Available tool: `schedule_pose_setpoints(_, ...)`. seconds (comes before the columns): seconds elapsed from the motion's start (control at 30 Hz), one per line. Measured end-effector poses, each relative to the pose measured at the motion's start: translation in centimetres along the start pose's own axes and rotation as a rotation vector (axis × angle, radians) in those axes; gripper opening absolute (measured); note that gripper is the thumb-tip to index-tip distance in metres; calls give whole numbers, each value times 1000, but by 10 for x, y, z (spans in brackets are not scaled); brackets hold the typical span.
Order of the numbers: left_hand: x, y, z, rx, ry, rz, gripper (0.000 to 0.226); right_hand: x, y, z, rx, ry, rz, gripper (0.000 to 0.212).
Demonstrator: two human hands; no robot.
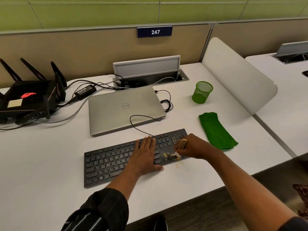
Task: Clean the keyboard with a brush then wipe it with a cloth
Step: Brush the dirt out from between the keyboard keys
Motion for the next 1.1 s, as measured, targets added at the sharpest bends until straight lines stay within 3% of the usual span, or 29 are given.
schedule_pose_setpoints(0.17,0,-1,0,4,3,2,122,-18,-11,7,69,-74,19,13)
schedule_pose_setpoints(0.3,0,-1,-1,3,4,7,122,-23,6,8,-87,-104,-93,17)
schedule_pose_setpoints(0.47,-1,-1,-1,1,2,8,122,-14,10,13,-142,-60,-239,14)
schedule_pose_setpoints(0.7,-1,-1,-1,4,6,8,122,-25,11,11,-137,-123,-177,18)
schedule_pose_setpoints(0.97,0,-2,-1,10,5,2,124,-5,-6,8,39,20,-68,17)
schedule_pose_setpoints(1.1,0,-2,0,6,5,2,124,-1,1,-1,-24,50,-15,15)
Point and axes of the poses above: each hand's wrist, its own z-axis towards the middle knuckle, its own y-axis out of the palm, x = y × z, the point moved 10 cm from there along z, towards the middle knuckle, and after that the axes turned 2 degrees about y, right-handed, at the moved point
